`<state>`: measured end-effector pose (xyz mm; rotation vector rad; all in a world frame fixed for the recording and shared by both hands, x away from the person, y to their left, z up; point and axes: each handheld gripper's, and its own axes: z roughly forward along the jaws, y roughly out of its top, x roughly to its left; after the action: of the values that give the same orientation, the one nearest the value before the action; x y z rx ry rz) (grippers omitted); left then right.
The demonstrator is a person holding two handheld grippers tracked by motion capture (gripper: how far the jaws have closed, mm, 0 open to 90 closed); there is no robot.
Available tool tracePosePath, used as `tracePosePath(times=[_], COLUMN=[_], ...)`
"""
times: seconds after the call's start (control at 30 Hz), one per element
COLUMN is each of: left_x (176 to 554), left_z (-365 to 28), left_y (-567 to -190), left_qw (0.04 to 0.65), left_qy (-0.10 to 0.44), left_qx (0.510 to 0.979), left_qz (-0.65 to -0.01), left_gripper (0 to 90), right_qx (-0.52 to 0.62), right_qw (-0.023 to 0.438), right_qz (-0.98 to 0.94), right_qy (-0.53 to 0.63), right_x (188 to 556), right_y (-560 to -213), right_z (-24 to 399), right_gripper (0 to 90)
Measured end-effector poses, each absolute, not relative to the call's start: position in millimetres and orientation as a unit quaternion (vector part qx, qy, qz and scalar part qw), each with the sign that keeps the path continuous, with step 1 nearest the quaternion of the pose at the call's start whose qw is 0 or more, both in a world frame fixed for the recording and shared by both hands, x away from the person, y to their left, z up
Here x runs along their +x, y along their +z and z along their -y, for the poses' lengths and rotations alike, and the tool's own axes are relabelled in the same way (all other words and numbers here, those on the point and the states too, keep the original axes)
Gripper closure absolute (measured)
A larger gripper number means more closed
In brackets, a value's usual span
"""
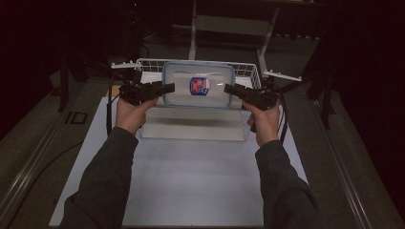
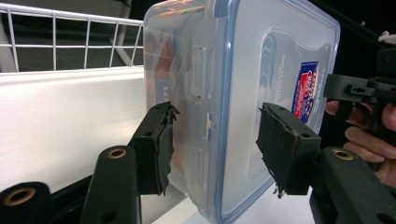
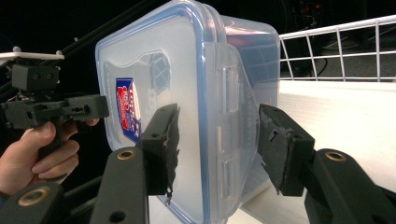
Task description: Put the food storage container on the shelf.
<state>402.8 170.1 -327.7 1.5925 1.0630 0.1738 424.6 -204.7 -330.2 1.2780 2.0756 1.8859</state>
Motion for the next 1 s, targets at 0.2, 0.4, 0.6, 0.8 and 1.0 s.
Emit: tracePosePath(times=[0.2,0.4,0.6,0.8,1.0], left_x=[409,411,410,405,391], left_z=[-169,-163,-153,-154,-159], left_y=[-325,-328,-331,-330,-323], left_qw=[0.57,0.552,0.538,0.536,0.539], left_qy=[0.066,0.102,0.107,0.117,0.135], left_qx=[0.673,0.674,0.695,0.698,0.701], left_qz=[-0.467,-0.481,-0.465,-0.46,-0.448], left_gripper=[45.3,40.2,42.8,42.4,42.4], right_qx=[0.432,0.446,0.466,0.439,0.387], right_qw=[0.016,0.04,0.081,0.117,0.169], right_qz=[-0.661,-0.665,-0.67,-0.694,-0.731], right_qy=[0.613,0.598,0.572,0.558,0.536], right_x=[430,434,438,428,409], right_y=[-330,-329,-328,-322,-313], right_z=[205,201,202,202,196], right_gripper=[49.6,44.8,44.0,44.3,55.7])
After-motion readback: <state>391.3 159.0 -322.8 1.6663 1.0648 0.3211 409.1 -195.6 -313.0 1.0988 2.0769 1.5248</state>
